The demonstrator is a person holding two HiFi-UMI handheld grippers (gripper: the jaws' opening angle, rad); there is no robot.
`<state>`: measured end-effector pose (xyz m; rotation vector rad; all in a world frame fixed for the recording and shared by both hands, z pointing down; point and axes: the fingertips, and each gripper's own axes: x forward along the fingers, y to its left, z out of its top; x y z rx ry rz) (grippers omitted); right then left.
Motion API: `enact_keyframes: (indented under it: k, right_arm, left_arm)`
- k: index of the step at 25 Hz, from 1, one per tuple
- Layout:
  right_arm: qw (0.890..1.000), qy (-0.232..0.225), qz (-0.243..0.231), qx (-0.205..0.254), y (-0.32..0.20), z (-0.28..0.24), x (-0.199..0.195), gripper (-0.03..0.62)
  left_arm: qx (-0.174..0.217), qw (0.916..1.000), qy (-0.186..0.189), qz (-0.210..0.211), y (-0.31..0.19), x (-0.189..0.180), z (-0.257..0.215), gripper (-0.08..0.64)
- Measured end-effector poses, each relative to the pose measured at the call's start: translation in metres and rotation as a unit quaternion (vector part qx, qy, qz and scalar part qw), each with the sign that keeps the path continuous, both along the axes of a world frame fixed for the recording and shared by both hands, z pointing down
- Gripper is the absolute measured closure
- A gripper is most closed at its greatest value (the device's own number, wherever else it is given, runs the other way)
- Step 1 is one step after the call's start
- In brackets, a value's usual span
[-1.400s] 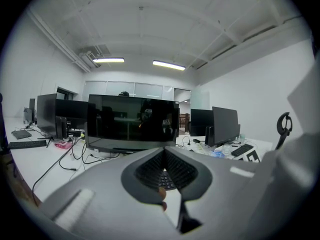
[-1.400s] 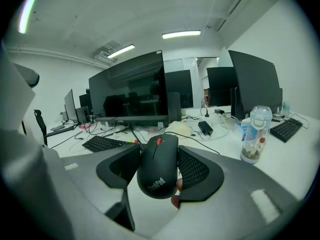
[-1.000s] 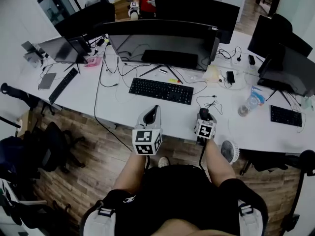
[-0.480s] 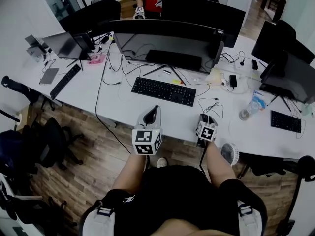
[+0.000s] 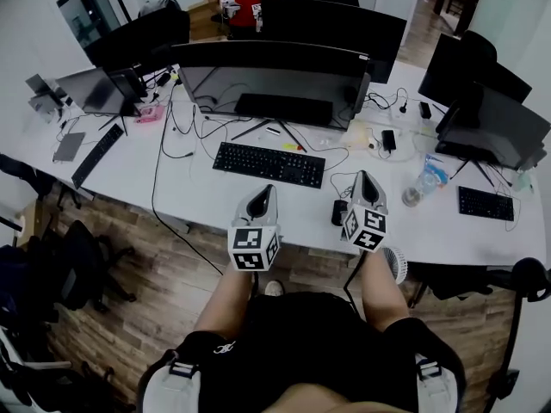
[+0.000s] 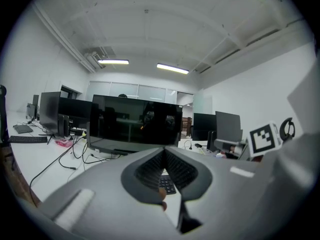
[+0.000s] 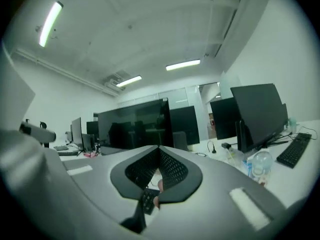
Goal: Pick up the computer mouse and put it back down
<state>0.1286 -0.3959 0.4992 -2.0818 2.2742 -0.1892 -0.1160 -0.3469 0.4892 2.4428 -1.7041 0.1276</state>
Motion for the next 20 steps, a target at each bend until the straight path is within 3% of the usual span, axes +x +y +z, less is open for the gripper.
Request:
enact_keyframes:
  k: [5, 20]
  right_arm:
    - [0.998, 0.012, -0.006, 0.061, 0.023, -0.054, 0.0, 0.589]
    - [0.998, 0.032, 0.008, 0.051, 0.031, -0.056, -0.003, 0.588]
  left_arm:
    - [0.004, 0.9998, 0.006, 0.018, -0.003, 0.015, -0.001, 0.508]
    - [0.007, 0.9991, 0.016, 0.039, -0.006, 0.021, -0.002, 0.507]
